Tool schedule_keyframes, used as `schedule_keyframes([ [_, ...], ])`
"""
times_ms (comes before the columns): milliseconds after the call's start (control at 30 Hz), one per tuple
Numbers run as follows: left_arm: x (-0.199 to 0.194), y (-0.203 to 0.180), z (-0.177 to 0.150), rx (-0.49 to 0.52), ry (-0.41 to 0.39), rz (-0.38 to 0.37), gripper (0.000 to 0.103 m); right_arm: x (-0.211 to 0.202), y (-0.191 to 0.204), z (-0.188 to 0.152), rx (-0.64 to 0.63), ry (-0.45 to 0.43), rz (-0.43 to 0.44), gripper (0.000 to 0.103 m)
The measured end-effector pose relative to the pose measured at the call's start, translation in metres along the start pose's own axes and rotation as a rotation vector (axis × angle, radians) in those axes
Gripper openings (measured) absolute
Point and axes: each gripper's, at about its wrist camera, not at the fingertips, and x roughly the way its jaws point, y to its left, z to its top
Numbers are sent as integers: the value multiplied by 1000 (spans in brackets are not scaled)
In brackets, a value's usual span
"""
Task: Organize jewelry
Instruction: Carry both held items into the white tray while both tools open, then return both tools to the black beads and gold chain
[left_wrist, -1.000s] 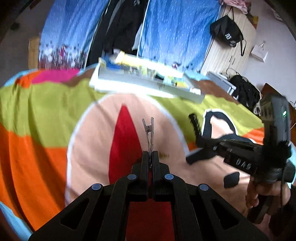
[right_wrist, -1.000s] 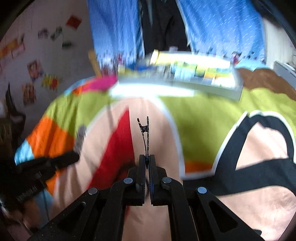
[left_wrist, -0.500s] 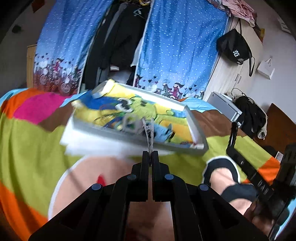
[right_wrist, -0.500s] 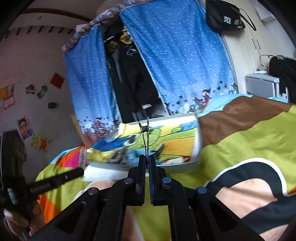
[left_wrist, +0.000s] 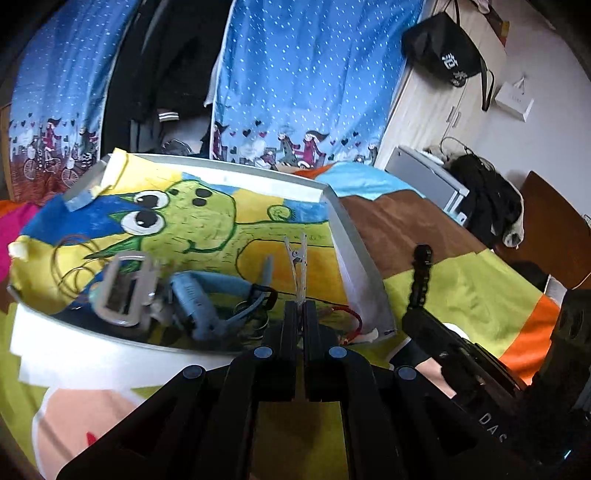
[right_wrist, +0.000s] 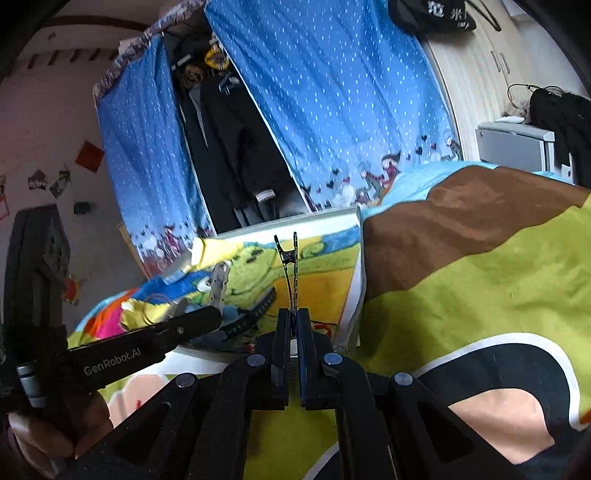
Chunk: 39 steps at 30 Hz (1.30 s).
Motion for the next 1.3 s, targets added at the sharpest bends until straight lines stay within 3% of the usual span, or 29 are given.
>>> schedule_keyframes([
  [167, 18, 7, 3, -13, 49, -10, 1, 19, -9, -9, 31, 80, -9, 4],
  [533, 16, 21, 0, -92, 72, -17, 4, 18, -13, -7, 30, 79, -9, 4],
  [567, 12, 22, 0, -89, 72, -4, 13, 18, -13, -7, 26, 80, -11, 6],
  [600, 9, 21, 1, -87, 71, 3, 28, 17, -12, -8, 18, 77, -12, 6],
  [667, -3, 24, 1, -103, 49, 3, 43, 15, -12, -9, 11, 68, -13, 7],
  [700, -8, 24, 1, -112, 35, 0, 44, 13, -12, -9, 13, 64, -18, 8],
  [833, -36, 27, 3, -134, 2, 31, 62, -1, -12, -8, 33, 27, -30, 46],
  [900, -56, 29, 2, -154, -33, 63, 77, -12, -11, -7, 50, 8, -17, 46],
  [1000, -81, 29, 0, -166, -68, 116, 78, -28, -5, -6, 49, -15, 0, 52],
  [1067, -98, 26, -5, -155, -77, 157, 78, -45, 1, -7, 41, -47, 15, 76],
  [1200, -132, 18, -21, -111, -103, 228, 78, -76, 18, -7, 7, -97, 67, 88],
  [1300, -161, 12, -40, -78, -146, 239, 80, -98, 34, -11, -50, -127, 117, 98],
])
